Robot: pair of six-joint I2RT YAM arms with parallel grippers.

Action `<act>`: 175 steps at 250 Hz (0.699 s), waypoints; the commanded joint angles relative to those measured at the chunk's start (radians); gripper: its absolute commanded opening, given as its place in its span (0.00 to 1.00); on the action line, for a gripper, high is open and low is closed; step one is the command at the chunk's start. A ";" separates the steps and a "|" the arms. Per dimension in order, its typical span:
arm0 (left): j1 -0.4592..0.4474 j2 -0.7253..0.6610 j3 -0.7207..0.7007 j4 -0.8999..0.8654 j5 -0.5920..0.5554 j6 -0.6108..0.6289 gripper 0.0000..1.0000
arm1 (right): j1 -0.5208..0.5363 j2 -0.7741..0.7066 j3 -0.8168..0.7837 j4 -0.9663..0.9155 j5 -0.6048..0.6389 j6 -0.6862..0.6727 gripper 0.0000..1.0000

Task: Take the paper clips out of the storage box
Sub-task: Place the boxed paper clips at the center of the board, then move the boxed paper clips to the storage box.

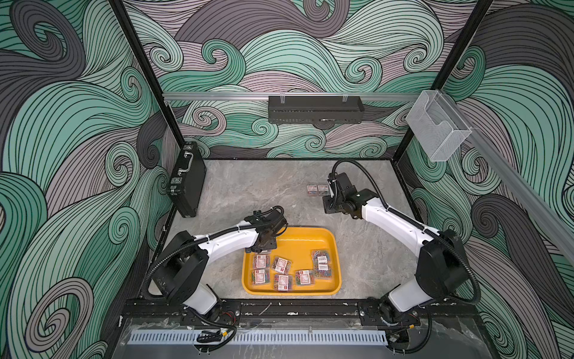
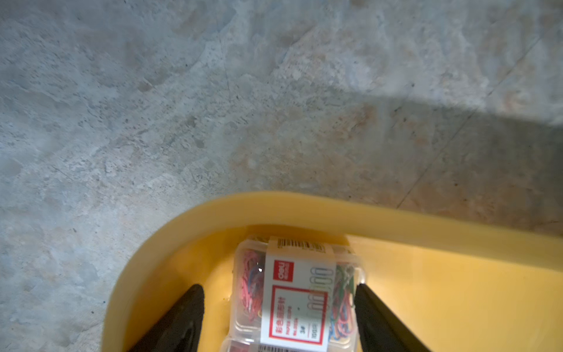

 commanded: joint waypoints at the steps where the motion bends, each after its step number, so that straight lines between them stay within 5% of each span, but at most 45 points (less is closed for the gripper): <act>1: 0.014 0.002 -0.006 0.013 0.039 0.021 0.76 | 0.007 -0.014 -0.014 -0.016 0.007 0.019 0.60; 175: -0.006 0.024 0.004 0.065 0.126 0.114 0.63 | 0.009 -0.054 -0.022 -0.038 0.042 0.012 0.60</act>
